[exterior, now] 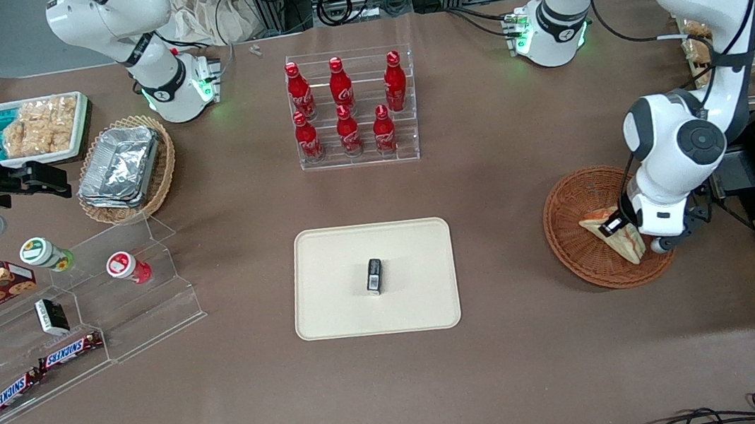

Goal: Place sandwich from basket to tray
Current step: 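Close the left gripper on the wrapped sandwich, then lift the sandwich and carry it with the left gripper toward the cream tray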

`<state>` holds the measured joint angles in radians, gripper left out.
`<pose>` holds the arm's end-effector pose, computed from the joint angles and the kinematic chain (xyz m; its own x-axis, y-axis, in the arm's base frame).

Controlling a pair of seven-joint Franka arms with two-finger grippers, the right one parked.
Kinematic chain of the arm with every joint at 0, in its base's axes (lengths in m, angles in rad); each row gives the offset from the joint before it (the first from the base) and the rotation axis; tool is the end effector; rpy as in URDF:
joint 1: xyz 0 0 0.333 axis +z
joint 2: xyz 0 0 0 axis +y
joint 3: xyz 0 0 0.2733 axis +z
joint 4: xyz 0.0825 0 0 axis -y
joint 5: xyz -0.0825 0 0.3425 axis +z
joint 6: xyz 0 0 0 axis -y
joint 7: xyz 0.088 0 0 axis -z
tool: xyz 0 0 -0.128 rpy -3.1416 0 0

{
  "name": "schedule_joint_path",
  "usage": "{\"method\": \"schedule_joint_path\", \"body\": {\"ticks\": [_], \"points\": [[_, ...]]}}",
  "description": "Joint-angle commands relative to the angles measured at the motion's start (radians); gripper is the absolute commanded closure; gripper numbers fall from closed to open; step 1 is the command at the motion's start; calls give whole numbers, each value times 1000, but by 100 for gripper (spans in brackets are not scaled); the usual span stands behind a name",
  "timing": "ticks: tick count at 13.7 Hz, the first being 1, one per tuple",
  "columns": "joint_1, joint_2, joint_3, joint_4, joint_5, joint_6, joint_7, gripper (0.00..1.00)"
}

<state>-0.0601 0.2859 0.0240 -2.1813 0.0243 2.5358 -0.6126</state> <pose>0.5308 -0.0190 0.2343 0.8471 0.5270 0.0685 0.5269 -0.8497 0.0214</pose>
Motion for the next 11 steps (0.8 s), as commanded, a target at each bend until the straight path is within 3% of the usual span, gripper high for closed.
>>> {"method": "schedule_joint_path", "body": {"ticks": [1, 5, 8, 11], "points": [[-9, -163, -7, 43, 13, -255, -16, 100], [-76, -186, -117, 248, -3, -552, 19, 100], [-87, -105, -284, 342, -7, -560, -18, 100], [-109, 36, -387, 484, -4, -549, -150, 100]]}}
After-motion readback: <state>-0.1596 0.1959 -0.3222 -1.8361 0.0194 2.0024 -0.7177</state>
